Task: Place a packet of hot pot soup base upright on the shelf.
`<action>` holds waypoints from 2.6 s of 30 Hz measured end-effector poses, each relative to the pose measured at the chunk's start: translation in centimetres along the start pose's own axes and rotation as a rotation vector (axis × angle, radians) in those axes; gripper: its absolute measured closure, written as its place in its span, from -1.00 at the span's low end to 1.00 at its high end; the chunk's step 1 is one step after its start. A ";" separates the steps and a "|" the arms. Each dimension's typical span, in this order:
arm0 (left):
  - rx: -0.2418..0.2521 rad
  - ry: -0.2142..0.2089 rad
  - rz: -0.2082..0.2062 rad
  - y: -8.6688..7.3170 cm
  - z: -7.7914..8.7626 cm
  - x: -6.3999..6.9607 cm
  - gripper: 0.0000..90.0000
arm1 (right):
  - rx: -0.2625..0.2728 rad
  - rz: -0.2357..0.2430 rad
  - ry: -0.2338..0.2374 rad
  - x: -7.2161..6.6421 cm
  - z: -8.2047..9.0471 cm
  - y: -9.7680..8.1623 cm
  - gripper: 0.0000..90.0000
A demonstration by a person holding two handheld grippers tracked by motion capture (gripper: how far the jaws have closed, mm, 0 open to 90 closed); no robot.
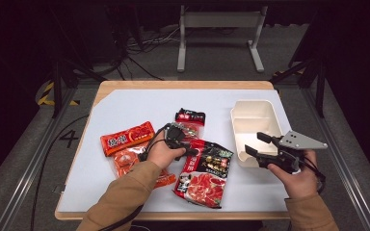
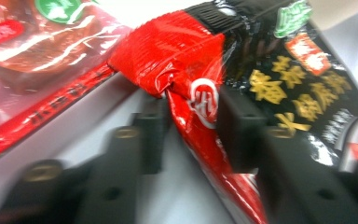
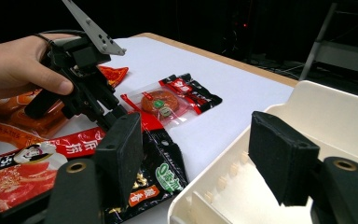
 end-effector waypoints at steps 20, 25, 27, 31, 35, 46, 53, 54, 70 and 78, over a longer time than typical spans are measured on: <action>0.234 -0.166 -0.047 -0.7 5.7 4.4 0.93 | 0.089 -0.038 -0.016 -0.1 1.5 0.9 -0.22; 0.288 -0.147 -0.118 -0.9 7.5 6.4 0.94 | 0.118 -0.036 -0.034 0.0 2.4 1.4 -0.19; 0.315 -0.139 -0.140 -0.9 8.2 7.0 0.94 | 0.131 -0.036 -0.037 -0.1 2.7 1.6 -0.19; 0.356 -0.116 -0.177 -0.9 9.4 7.8 0.94 | 0.148 -0.037 -0.040 -0.1 3.3 2.0 -0.18; 0.405 -0.090 -0.218 -1.0 10.4 8.6 0.94 | 0.151 -0.043 -0.035 -0.1 3.7 2.3 -0.17; 0.528 -0.044 -0.297 -1.2 12.2 9.7 0.94 | 0.124 -0.057 0.023 -0.9 2.7 2.5 -0.15; 0.560 -0.045 -0.299 -1.4 12.7 10.1 0.94 | 0.113 -0.078 0.074 -1.6 1.5 2.7 -0.10; 0.562 -0.048 -0.298 -1.4 12.8 10.1 0.94 | 0.114 -0.083 0.083 -1.7 1.3 2.8 -0.10; 0.587 -0.066 -0.300 -1.7 13.2 10.5 0.94 | 0.099 -0.129 0.180 -2.8 -2.3 4.5 0.00; 0.593 -0.070 -0.297 -1.8 13.1 10.5 0.94 | 0.062 -0.150 0.199 -2.9 -3.4 5.3 0.08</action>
Point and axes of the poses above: each handheld gripper's, and its own axes: z roughly backward along the jaws, y roughly out of its top, x roughly to its right, the point moved 1 cm from there along -z, roughly forward along the jaws, and after that the axes turned 15 degrees about z, right-handed, at the moved point
